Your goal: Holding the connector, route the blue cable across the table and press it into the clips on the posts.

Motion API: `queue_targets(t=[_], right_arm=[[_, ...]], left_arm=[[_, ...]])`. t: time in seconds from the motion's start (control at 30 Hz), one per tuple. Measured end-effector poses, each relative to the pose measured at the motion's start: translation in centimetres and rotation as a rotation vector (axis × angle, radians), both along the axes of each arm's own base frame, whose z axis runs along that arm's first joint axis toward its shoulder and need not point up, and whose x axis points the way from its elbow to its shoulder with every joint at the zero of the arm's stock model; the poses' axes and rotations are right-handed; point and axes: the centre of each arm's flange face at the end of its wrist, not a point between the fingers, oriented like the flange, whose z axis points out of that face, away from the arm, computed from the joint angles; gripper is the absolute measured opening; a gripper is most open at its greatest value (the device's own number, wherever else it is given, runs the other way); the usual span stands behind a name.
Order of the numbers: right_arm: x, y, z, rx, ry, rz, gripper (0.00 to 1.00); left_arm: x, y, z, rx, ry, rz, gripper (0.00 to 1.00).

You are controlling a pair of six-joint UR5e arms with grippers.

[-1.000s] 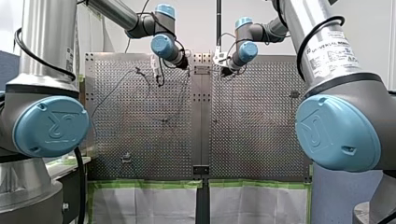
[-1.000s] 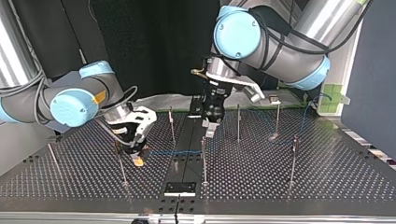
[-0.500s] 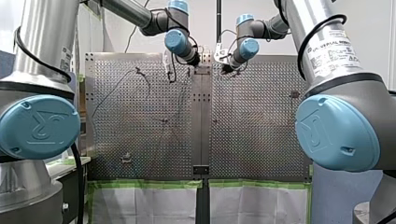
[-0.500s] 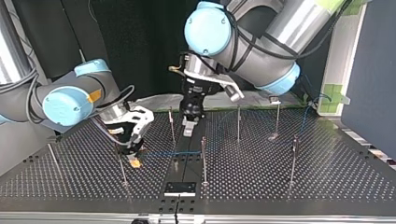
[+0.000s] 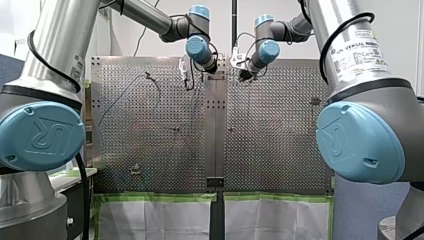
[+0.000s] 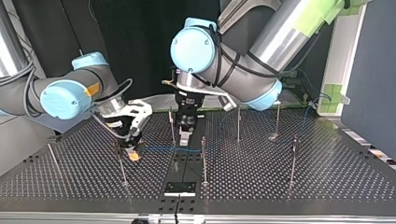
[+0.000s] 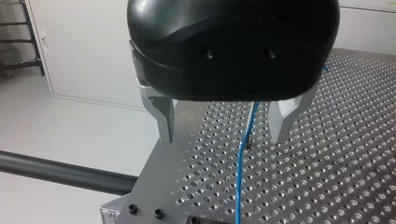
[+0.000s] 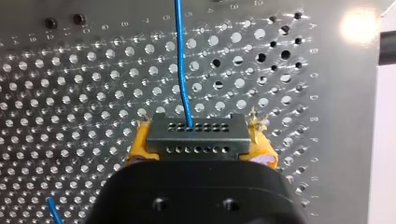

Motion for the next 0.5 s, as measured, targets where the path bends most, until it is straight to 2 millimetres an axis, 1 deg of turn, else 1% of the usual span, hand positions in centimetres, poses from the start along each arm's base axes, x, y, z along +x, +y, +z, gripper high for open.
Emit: queue_targets(t=[0.1, 0.17, 0.27, 0.5], right_arm=[[-0.2, 0.2, 0.6, -0.008, -0.004, -0.002, 0.00], [-0.3, 0.3, 0.9, -0.012, -0.006, -0.002, 0.00], [-0.4, 0.4, 1.0, -0.012, -0.006, -0.002, 0.00], [-0.5, 0.6, 0.8, -0.008, -0.004, -0.001, 0.00]], left_arm=[[0.8, -0.6, -0.6, 0.005, 0.004, 0.003, 1.00], [1.3, -1.1, -1.5, 0.011, 0.013, 0.002, 1.00], [2.0, -1.5, -2.3, 0.013, 0.015, 0.003, 1.00], [3.5, -1.8, -2.7, 0.013, 0.016, 0.016, 1.00]])
